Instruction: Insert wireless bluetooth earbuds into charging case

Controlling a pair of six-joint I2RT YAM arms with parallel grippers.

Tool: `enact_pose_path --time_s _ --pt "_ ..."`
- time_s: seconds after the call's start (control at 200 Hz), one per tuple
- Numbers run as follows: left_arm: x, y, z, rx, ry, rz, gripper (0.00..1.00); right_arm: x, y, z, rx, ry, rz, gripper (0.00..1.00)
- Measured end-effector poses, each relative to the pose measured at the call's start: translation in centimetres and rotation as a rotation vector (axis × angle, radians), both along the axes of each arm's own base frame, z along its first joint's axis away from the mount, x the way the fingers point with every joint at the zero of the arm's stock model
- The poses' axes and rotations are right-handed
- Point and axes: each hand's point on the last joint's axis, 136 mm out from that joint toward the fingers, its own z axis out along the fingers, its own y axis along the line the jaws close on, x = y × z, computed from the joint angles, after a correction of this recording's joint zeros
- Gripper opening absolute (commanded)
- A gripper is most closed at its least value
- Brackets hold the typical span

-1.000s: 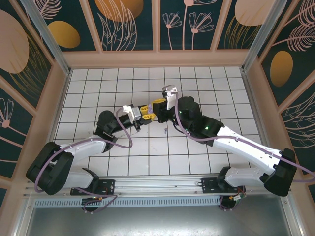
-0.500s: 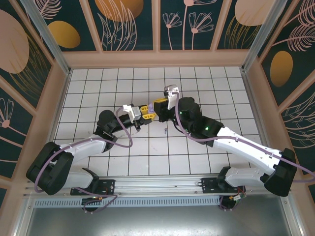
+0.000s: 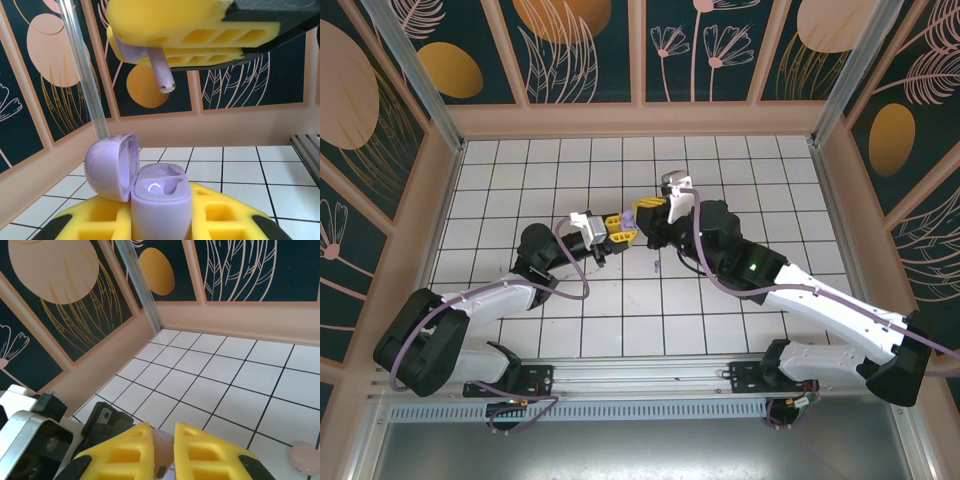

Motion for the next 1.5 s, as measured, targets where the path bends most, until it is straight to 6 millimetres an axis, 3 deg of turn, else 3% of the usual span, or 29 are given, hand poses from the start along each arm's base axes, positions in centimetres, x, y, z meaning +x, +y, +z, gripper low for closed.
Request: enact_pose_path --time_s 0.22,0.641,1.501 --pt "0.1 -0.1 0.5 -0.007 -0.008 0.000 0.00 -0.2 0.2 -0.3 -0.001 0.007 0.006 0.12" --pt "0.1 -0.1 0.2 0.000 0.006 -0.003 0.00 0.4 1.1 -2.8 -0.043 0.051 0.003 0.11" --pt "0.3 -0.2 -0.9 0.030 0.060 -0.004 0.00 0.8 1.0 -4.3 -0.097 0.049 -0.022 0.09"
